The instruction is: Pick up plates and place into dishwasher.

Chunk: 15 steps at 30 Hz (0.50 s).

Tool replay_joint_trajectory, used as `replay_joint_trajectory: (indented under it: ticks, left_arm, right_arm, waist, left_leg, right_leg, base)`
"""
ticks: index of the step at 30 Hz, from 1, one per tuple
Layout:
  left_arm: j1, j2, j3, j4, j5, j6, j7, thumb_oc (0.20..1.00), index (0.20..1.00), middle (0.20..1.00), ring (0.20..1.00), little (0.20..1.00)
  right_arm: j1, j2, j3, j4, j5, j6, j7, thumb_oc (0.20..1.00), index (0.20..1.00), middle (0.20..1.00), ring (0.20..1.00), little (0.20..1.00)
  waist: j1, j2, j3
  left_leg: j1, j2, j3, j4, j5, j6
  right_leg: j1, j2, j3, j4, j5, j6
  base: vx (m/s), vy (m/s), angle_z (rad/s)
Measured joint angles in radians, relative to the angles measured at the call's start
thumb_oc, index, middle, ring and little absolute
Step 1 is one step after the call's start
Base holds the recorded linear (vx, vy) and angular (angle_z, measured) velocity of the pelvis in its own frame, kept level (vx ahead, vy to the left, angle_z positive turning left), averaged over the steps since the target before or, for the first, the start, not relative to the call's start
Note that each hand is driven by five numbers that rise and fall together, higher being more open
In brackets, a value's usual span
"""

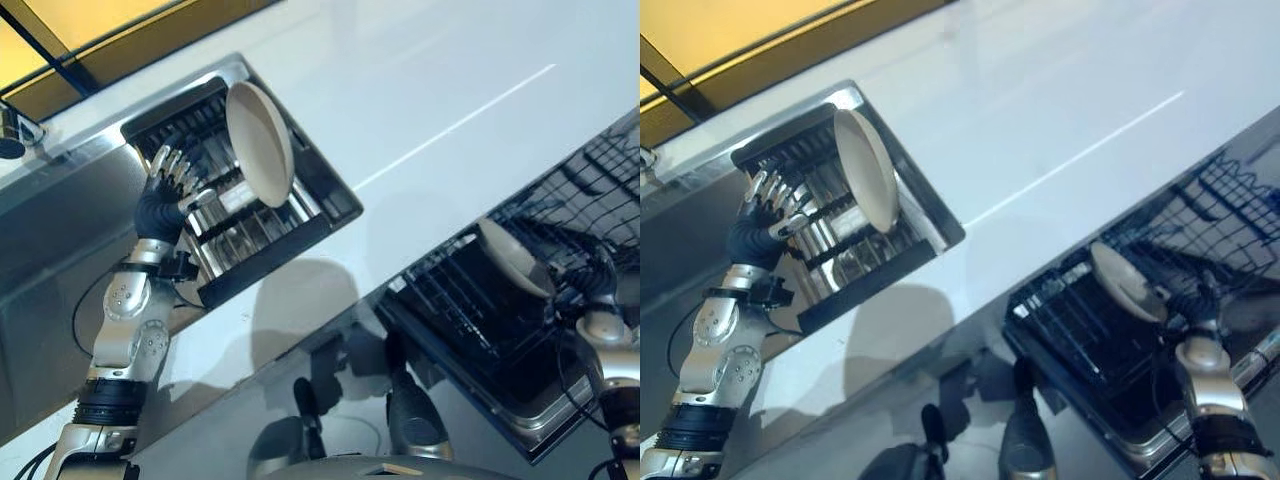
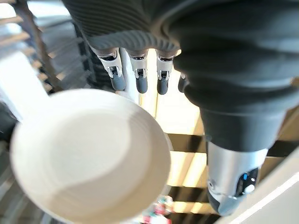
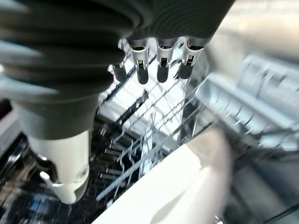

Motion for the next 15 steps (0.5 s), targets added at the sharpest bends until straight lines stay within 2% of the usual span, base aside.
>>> replay_joint_trajectory:
  ticks: [4,8,15]
  left_arm:
    - [0.050,-0.009,0.031,0.000,0.002,0.006,-0.028,1.000,1.000,1.000,1.000,1.000]
    - [0.081,-0.020,0.054,0.000,0.014,0.018,-0.041,1.000,1.000,1.000,1.000,1.000]
    - [0.115,-0.038,0.072,0.000,0.022,0.020,-0.042,1.000,1.000,1.000,1.000,1.000]
  right_arm:
    - [0.066,0.050,-0.013,-0.012,-0.019,0.014,0.002,1.000,1.000,1.000,1.000,1.000]
    - [0.104,0.066,-0.029,-0.047,-0.030,0.023,0.002,1.000,1.000,1.000,1.000,1.000]
    - [0.157,0.110,-0.065,-0.285,-0.070,0.027,-0.039,1.000,1.000,1.000,1.000,1.000]
  waist:
    - [0.002,-0.020,-0.082]
    - [0.003,-0.024,-0.105]
    - [0.001,-0.033,-0.157]
  left_leg:
    - [0.016,0.012,0.003,-0.004,-0.005,-0.007]
    - [0.045,0.015,0.003,-0.005,-0.010,-0.008]
    - [0.068,0.015,0.009,-0.005,-0.014,-0.008]
  right_leg:
    - [0.015,0.012,0.000,0.000,-0.016,-0.008]
    - [0.044,0.014,0.000,-0.001,-0.018,-0.004]
    - [0.064,0.017,0.006,-0.001,-0.020,-0.003]
  base:
    - [0.06,-0.002,-0.02]
    - [0.04,0.008,0.00]
    - [0.02,0.026,-0.02]
